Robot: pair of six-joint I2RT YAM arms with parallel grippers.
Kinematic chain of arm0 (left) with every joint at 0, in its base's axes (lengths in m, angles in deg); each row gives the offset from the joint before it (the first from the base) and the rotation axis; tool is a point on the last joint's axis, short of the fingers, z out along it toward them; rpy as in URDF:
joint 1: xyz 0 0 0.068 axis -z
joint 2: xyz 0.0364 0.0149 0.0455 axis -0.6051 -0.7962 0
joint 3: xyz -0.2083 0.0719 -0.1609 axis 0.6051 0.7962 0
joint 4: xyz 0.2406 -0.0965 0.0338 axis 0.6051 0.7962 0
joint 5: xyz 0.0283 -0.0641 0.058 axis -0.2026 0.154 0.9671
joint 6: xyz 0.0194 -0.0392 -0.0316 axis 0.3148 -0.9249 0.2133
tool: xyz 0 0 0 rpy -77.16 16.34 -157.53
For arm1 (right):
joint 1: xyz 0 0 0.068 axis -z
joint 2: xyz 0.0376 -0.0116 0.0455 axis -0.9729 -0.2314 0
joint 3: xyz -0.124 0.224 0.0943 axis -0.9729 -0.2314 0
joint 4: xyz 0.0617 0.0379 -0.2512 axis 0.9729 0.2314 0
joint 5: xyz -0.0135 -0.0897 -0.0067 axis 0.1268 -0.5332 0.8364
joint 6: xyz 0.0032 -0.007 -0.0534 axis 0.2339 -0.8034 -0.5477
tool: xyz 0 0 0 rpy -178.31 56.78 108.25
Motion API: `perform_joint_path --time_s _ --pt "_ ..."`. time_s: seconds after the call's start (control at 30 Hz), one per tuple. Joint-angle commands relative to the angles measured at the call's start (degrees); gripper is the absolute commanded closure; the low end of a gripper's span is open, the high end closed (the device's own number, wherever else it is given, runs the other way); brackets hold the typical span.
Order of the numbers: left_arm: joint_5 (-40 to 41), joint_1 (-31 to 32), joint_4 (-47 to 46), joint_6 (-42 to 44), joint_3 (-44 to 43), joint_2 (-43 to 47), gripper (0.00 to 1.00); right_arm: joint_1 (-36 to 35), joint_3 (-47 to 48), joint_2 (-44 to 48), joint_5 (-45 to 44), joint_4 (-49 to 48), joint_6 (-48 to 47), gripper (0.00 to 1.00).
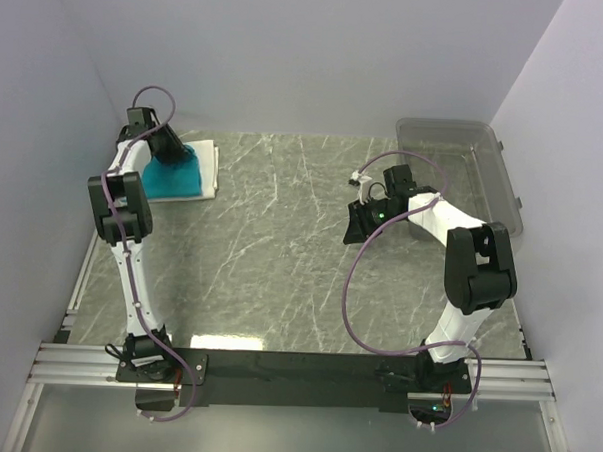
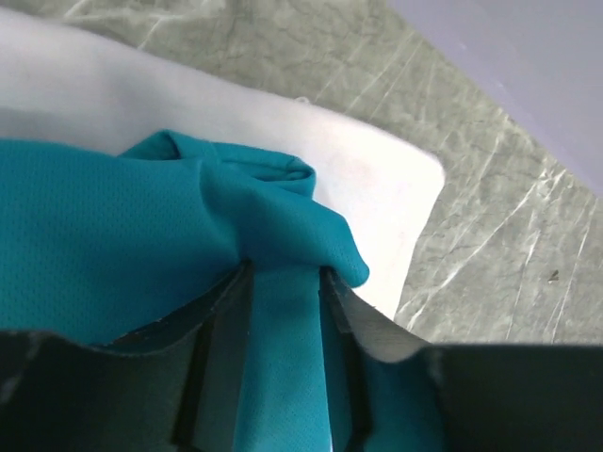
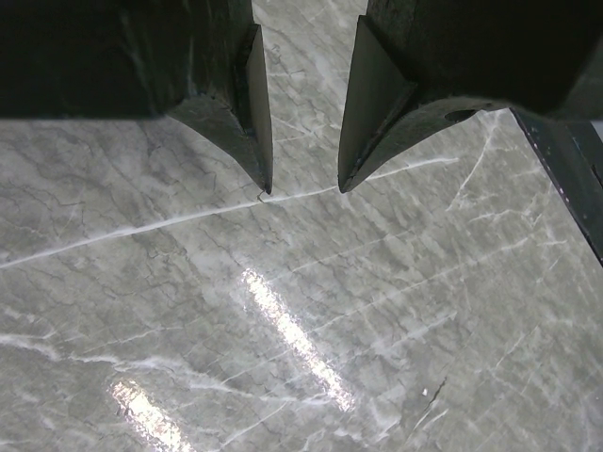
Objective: Fold and stack the t-shirts
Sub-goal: Neatly place the folded tshirt to the corner
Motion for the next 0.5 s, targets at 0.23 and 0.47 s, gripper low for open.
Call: perform_joint_path --time_s 0.23,0.47 --pt "0.3 -1.0 -4.7 3.8 1.1 19.6 0.44 0.8 2.6 3.2 -2.2 0.8 -2.2 0.59" --pt "3.2 -2.9 -9.7 5.9 27.2 45.0 0.17 1.0 2.7 9.7 -7.9 1.9 -5.1 0.59"
